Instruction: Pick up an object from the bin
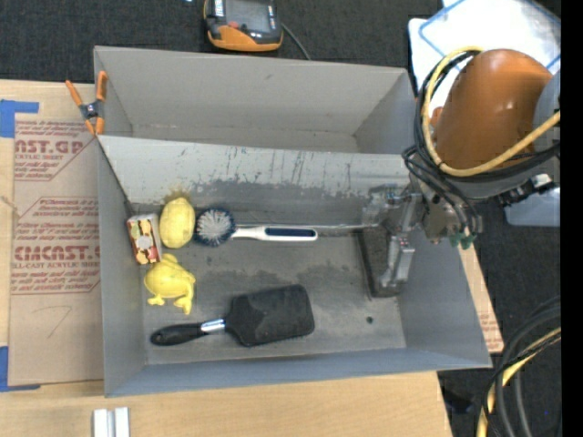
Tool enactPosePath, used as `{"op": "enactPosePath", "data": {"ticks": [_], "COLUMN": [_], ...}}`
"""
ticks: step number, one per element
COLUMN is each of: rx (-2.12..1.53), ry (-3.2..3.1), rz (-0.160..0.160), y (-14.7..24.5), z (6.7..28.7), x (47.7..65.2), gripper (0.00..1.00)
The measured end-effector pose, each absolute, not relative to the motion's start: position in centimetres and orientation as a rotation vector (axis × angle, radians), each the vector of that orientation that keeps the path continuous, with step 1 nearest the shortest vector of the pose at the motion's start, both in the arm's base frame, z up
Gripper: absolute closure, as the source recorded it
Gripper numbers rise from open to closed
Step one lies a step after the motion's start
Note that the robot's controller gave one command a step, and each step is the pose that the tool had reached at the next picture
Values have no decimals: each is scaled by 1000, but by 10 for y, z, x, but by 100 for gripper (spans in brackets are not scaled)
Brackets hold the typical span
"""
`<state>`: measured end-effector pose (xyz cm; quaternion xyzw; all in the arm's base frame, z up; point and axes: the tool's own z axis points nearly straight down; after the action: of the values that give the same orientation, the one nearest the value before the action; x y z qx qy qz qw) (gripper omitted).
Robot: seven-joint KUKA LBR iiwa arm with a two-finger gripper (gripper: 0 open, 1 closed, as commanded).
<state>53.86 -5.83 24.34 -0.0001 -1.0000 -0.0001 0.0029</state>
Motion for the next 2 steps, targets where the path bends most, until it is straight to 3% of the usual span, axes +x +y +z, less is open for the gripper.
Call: {"op": "enactPosePath", "data": {"ticks": [1, 2], "rx": [1, 438], "ry": [-3144, -3106], "rz": [1, -5], "y": [-58, 31], "z": [248, 157], "x": [540, 505], "gripper": [0, 0]}}
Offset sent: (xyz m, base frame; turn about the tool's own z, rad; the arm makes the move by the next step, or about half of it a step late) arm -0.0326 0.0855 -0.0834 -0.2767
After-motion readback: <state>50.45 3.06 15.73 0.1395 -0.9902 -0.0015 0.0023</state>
